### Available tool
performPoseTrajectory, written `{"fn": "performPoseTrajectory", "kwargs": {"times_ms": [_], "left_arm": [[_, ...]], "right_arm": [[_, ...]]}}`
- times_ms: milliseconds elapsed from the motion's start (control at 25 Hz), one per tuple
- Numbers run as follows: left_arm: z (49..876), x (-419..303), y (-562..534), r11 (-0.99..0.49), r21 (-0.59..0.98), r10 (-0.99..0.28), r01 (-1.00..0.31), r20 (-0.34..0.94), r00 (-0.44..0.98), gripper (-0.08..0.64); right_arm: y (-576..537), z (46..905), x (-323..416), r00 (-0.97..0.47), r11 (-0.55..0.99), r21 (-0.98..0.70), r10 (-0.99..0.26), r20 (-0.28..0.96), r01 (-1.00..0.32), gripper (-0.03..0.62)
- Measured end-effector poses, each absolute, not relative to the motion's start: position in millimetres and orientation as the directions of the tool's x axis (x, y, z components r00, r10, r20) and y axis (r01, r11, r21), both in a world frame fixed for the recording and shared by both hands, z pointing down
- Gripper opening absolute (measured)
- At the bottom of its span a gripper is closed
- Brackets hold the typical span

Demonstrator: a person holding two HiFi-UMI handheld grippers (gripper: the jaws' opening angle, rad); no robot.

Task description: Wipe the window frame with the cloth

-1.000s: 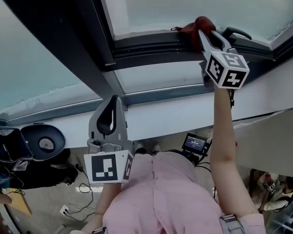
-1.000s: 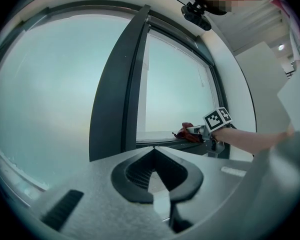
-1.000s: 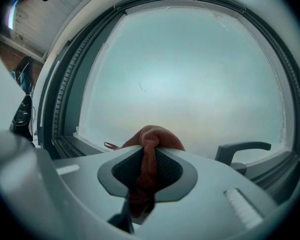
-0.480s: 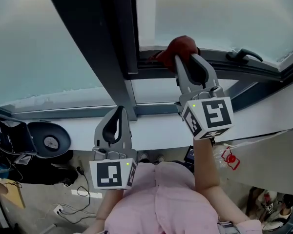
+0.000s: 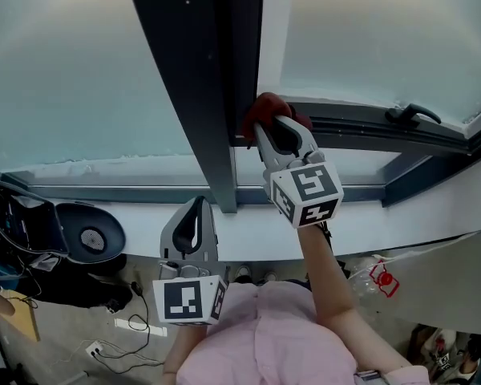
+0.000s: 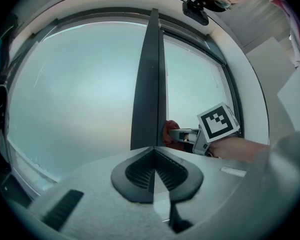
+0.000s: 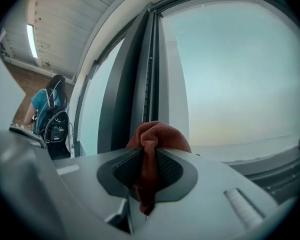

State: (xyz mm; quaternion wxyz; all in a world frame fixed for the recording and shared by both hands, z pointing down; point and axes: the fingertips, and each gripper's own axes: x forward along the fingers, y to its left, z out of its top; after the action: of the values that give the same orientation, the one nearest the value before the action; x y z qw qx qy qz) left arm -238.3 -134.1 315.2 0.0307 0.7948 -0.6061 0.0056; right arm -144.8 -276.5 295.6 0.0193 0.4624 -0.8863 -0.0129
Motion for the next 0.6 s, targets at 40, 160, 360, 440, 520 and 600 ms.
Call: {"fn": "performPoseTrajectory", "kwargs": {"times_ms": [40,160,360,440,520,600], "left_arm": [[315.3,-239.4,-134.4,-0.262,0.043,-0.963,-0.964,0.046,0.264,-0.003],[315.4,-236.1,-135.3,-0.271,0.044,-0.961,-0.961,0.044,0.273,-0.003],[314.2,-223.6,-136.8,-0.295,0.044,-0.954,-0.955,0.039,0.296,-0.003],[314.2,-219.4,-137.0,-0.299,0.044,-0.953,-0.953,0.039,0.301,-0.003],[314.0,-216.1,-137.4,-0.301,0.043,-0.952,-0.953,0.039,0.303,-0.003],[313.7,-213.2,-138.4,-0.302,0.043,-0.952,-0.952,0.039,0.303,-0.003]], "right_arm": [[-278.2,297.5,-143.8,-0.574,0.575,0.032,-0.818,0.027,-0.817,0.067],[-280.7,300.8,-142.8,-0.574,0.575,0.050,-0.818,0.036,-0.817,0.069],[-281.9,300.8,-139.5,-0.561,0.560,0.138,-0.827,0.035,-0.817,0.069],[-283.9,302.6,-132.0,-0.559,0.558,0.127,-0.829,0.035,-0.820,0.069],[-285.8,302.8,-123.3,-0.555,0.555,0.102,-0.831,0.031,-0.825,0.071],[-287.9,302.6,-113.1,-0.544,0.544,0.094,-0.838,0.031,-0.834,0.071]]}}
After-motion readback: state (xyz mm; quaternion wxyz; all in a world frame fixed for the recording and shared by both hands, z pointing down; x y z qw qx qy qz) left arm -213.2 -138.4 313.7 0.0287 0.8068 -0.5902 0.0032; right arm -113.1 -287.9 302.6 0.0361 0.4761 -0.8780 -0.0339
